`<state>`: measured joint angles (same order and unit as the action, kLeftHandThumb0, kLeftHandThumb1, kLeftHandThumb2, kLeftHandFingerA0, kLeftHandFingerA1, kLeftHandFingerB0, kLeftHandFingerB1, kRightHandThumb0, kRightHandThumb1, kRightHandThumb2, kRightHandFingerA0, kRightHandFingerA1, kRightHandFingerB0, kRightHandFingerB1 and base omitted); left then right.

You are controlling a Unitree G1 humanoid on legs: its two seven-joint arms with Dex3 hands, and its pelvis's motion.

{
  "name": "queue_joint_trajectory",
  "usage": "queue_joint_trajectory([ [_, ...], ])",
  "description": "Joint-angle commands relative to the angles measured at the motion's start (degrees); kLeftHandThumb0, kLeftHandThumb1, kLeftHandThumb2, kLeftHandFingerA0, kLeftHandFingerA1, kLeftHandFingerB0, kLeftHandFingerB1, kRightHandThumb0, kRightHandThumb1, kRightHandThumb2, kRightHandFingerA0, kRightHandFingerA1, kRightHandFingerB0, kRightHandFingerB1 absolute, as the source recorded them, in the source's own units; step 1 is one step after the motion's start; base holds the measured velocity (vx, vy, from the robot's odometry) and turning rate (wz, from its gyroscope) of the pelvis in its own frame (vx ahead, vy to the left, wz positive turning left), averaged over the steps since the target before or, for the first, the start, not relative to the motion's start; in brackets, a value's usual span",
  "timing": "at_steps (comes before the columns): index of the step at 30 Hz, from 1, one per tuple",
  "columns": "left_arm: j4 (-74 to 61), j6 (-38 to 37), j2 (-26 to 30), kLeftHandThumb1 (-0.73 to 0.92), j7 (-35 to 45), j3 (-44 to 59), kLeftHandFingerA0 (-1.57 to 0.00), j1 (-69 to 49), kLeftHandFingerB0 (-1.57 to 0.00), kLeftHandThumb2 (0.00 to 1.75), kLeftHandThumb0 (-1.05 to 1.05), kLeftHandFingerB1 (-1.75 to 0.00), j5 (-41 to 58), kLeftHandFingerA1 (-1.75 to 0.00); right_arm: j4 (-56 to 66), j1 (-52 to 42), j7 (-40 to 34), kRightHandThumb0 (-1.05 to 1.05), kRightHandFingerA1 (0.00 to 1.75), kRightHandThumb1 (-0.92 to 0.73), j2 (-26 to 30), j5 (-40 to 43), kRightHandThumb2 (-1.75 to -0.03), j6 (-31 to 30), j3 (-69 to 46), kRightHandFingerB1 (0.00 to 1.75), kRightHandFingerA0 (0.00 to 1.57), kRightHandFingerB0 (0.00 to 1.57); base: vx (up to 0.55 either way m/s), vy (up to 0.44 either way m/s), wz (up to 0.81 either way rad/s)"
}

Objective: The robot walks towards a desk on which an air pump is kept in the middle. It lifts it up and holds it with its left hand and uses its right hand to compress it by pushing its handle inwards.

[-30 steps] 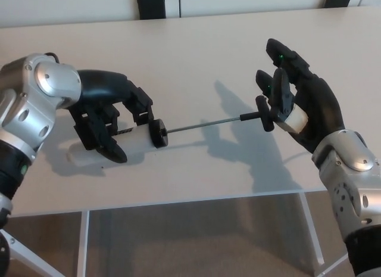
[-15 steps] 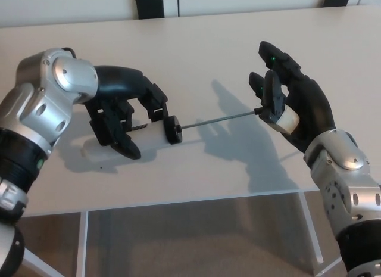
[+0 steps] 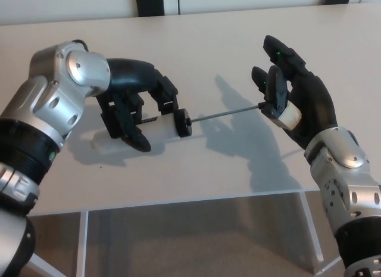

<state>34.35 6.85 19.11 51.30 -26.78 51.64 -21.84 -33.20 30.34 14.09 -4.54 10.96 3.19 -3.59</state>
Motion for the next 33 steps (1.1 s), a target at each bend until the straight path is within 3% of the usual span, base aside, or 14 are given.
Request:
queue_joint_trajectory([
  [1,-0.3,-0.7,-1.7,0.81,-0.5,-2.6,-1.00,3.1,-0.69,0.63,-0.37,-0.50,-2.7,-1.03,-0.2,1.3,0.0,-0.79,0.27,-0.81,-0.5,0.3,-1.11,0.1,-0.2,0.19,0.05,0.05,0.00,0.000,0.00],
  [5,0.2,-2.0,-2.1,0.78,-1.8,-3.0,-1.03,3.6,-0.72,0.63,-0.38,-0.51,-3.0,-0.91,-0.2,1.5,0.1,-0.84,0.25,-0.81,-0.5,0.6,-1.10,-0.1,-0.4,0.16,0.07,0.06,0.00,0.000,0.00],
  [6,0.3,-2.5,-2.3,0.76,-2.0,-2.7,-1.05,3.6,-0.80,0.63,-0.34,-0.64,-2.6,-0.97,-0.1,1.5,0.1,-0.85,0.21,-0.83,-0.5,0.6,-1.12,-0.1,-0.4,0.16,0.06,0.06,0.00,0.000,0.00],
  [12,0.7,-3.6,-2.4,0.76,-1.8,-3.5,-0.98,4.6,-0.76,0.62,-0.34,-0.57,-3.3,-0.84,0.3,1.3,-1.2,-0.83,0.29,-0.80,0.0,-1.2,-1.11,0.8,0.4,0.22,0.08,0.07,0.00,0.000,0.00],
  [14,1.0,-3.0,-2.7,0.75,-1.6,-3.5,-0.92,4.9,-0.75,0.62,-0.33,-0.68,-3.3,-0.78,0.2,1.3,-1.3,-0.81,0.32,-0.79,0.1,-1.5,-1.10,1.2,0.5,0.24,0.08,0.08,0.00,0.000,0.00],
  [15,1.8,-2.3,-3.2,0.73,-1.3,-3.7,-1.00,5.6,-0.81,0.61,-0.32,-0.73,-3.3,-0.85,0.3,1.2,-1.5,-0.83,0.32,-0.79,0.3,-1.9,-1.10,1.6,0.7,0.24,0.08,0.08,0.00,0.000,0.00],
  [21,3.2,-3.3,-3.6,0.71,-0.7,-4.3,-0.99,7.0,-0.76,0.61,-0.32,-0.70,-3.7,-0.84,0.5,1.2,-2.0,-0.82,0.32,-0.80,0.7,-2.8,-1.11,1.8,1.1,0.23,0.08,0.08,0.00,0.000,0.00],
  [25,3.3,-1.8,-4.0,0.75,-0.7,-4.3,-1.05,7.3,-0.80,0.62,-0.31,-0.96,-3.7,-1.13,0.5,1.3,-2.3,-0.83,0.32,-0.80,0.9,-3.1,-1.11,1.5,1.3,0.23,0.08,0.08,0.00,0.000,0.00],
  [26,3.6,-1.9,-4.1,0.77,-0.7,-4.8,-0.95,7.6,-0.78,0.62,-0.35,-0.64,-4.2,-0.74,0.6,1.3,-2.3,-0.82,0.32,-0.79,0.8,-3.0,-1.10,1.5,1.2,0.25,0.09,0.08,0.00,0.000,0.00],
  [28,4.0,-2.2,-4.2,0.77,-0.8,-5.2,-0.95,7.8,-0.78,0.62,-0.35,-0.64,-4.6,-0.74,0.5,1.3,-2.2,-0.82,0.32,-0.79,0.7,-2.8,-1.10,1.5,1.0,0.25,0.09,0.08,0.00,0.000,0.00],
  [29,4.0,-2.8,-4.1,0.78,-1.1,-5.4,-1.02,7.8,-0.81,0.62,-0.32,-0.87,-4.7,-0.89,0.5,1.3,-2.4,-0.82,0.33,-0.79,0.7,-2.9,-1.10,1.6,1.0,0.25,0.08,0.08,0.00,0.000,0.00],
  [30,4.0,-2.8,-4.1,0.78,-1.1,-5.4,-1.02,7.8,-0.81,0.62,-0.32,-0.87,-4.7,-0.89,0.5,1.3,-2.4,-0.82,0.33,-0.79,0.7,-2.9,-1.10,1.6,1.0,0.25,0.08,0.08,0.00,0.000,0.00],
  [31,4.0,-3.3,-4.1,0.76,-1.5,-5.5,-1.00,7.9,-0.81,0.62,-0.32,-0.73,-4.9,-0.90,0.2,1.4,-2.8,-0.76,0.26,-0.92,0.7,-3.1,-0.71,1.8,0.9,0.22,0.11,0.08,0.00,0.000,0.00],
  [33,4.0,-3.8,-4.2,0.76,-1.8,-5.8,-1.00,8.1,-0.81,0.62,-0.32,-0.73,-5.2,-0.90,-0.1,1.5,-3.3,-0.76,0.26,-0.92,0.8,-3.4,-0.71,2.1,0.7,0.22,0.11,0.08,0.00,0.000,0.00],
])
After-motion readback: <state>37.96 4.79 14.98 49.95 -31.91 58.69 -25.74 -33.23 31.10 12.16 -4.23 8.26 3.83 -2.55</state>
